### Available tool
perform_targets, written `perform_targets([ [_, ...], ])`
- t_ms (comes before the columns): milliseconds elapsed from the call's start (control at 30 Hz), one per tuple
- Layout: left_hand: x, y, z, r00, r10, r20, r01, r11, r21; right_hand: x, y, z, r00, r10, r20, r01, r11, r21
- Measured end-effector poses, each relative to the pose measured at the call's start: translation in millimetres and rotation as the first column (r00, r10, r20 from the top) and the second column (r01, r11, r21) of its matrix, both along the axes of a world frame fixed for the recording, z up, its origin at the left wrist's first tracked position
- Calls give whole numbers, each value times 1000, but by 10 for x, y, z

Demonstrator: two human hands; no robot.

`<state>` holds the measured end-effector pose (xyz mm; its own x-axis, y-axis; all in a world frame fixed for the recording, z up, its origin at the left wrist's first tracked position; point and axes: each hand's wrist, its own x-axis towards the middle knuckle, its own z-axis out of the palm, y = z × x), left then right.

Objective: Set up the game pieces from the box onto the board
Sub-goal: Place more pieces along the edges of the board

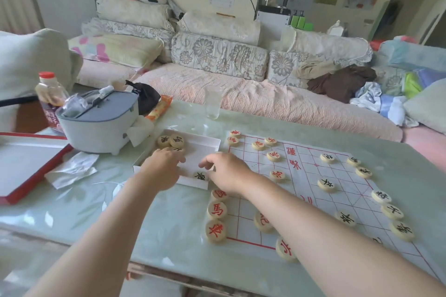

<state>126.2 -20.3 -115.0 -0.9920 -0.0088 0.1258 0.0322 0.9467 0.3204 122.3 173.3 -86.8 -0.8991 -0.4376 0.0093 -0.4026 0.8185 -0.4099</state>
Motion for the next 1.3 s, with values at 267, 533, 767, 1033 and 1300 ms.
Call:
perform_targets([
  [267,-35,-359,-126,999,48,15,-48,998,-40,-272,-236,-111,991,132,-32,-121,964,236],
  [533,-99,-188,-133,998,60,27,-56,988,-141,-424,-386,-235,996,92,17,-92,930,357],
  [767,-166,-96,-90,993,38,110,-36,999,-22,-336,-289,-198,975,174,-142,-124,945,303],
  [1033,-122,-10,39,999,5,51,-13,987,157,-194,-153,-155,998,-50,-45,30,933,-359],
  [1300,109,586,310,996,-65,55,20,802,596,-24,191,-26,977,-144,157,210,771,-601],
])
